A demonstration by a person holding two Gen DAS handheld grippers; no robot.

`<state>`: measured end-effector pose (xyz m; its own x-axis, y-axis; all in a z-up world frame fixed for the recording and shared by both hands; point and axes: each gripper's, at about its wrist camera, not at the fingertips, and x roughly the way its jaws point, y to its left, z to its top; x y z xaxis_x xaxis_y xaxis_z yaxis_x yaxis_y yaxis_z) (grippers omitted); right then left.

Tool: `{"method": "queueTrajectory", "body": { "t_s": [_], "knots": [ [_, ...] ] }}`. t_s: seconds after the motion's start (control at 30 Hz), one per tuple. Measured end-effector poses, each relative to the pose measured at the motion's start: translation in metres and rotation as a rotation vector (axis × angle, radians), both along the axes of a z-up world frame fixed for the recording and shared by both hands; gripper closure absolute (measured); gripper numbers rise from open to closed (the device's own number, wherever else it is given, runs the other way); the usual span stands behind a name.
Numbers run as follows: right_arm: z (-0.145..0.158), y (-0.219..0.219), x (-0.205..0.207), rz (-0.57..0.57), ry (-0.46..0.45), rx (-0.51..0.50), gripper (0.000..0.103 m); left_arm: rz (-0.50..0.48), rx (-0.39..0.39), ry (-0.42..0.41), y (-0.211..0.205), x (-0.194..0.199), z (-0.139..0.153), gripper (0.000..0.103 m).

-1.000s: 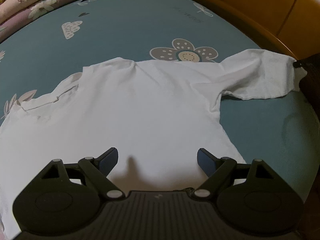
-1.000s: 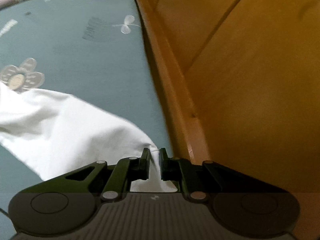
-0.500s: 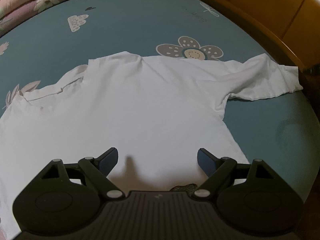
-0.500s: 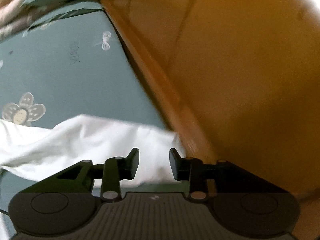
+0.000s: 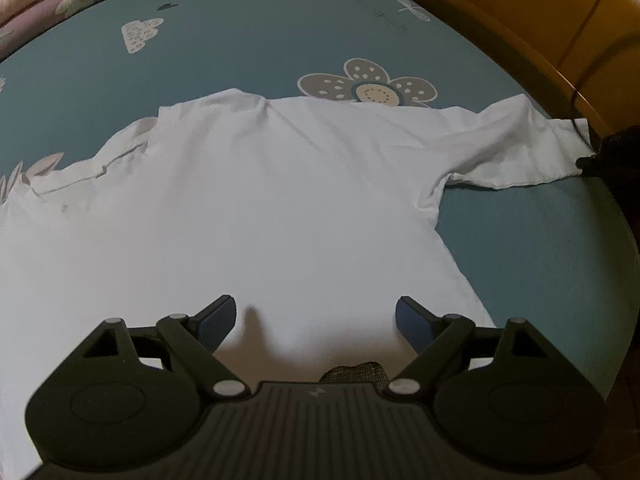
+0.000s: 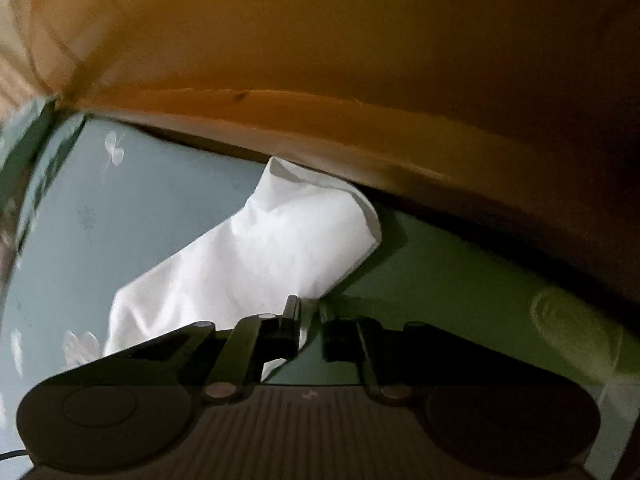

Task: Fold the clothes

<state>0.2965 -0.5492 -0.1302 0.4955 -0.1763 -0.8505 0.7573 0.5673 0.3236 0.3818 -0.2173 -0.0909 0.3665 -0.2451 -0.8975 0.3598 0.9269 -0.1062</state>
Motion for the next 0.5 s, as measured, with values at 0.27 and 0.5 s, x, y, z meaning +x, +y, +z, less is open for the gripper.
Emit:
{"method": "queueTrajectory", "body": {
  "t_s": [0.27, 0.5],
  "knots": [
    [0.012, -0.017, 0.016, 0.105, 0.165, -0.146, 0.085, 0.012, 0.012, -0.021, 0.008, 0.005, 0.003, 0.016],
    [0.029, 0.045, 0.049, 0.351, 0.120, -0.201, 0.077, 0.029, 0.029, -0.036, 0.021, 0.010, 0.004, 0.016]
  ]
}}
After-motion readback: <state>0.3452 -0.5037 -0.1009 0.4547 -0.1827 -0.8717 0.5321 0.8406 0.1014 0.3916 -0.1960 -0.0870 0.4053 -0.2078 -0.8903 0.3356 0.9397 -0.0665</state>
